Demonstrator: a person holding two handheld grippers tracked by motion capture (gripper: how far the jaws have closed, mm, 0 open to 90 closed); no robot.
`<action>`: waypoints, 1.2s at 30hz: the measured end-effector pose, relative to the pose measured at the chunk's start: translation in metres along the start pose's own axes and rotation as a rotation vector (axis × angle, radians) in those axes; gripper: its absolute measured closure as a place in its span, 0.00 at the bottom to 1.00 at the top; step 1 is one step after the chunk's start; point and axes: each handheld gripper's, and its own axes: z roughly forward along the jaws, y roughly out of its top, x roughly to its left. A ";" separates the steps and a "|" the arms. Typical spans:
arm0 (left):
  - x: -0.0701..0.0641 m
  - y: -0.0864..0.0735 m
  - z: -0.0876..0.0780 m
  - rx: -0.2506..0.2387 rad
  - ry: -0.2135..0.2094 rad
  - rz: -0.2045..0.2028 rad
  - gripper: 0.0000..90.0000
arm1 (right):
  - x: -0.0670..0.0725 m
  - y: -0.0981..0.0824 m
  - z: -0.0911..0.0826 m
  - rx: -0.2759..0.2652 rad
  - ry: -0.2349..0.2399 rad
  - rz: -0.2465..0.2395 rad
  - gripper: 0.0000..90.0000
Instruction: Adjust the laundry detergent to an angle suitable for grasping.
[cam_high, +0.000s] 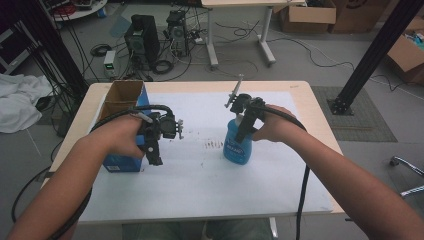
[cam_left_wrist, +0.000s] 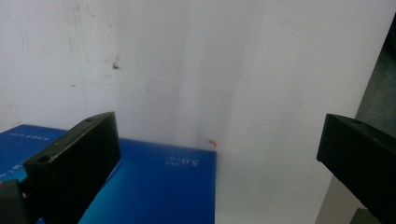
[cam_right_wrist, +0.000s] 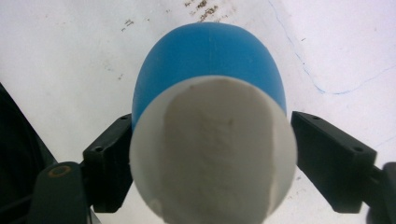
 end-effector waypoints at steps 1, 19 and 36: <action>0.000 0.000 0.000 0.000 0.001 0.000 0.00 | 0.000 0.000 -0.001 -0.003 0.001 -0.004 0.20; 0.001 -0.002 -0.001 0.005 -0.003 -0.003 0.00 | 0.003 0.000 -0.018 -0.018 0.027 -0.088 0.12; 0.001 0.000 0.000 0.006 -0.002 0.000 0.00 | 0.011 -0.003 -0.047 -0.026 -0.035 -0.197 0.01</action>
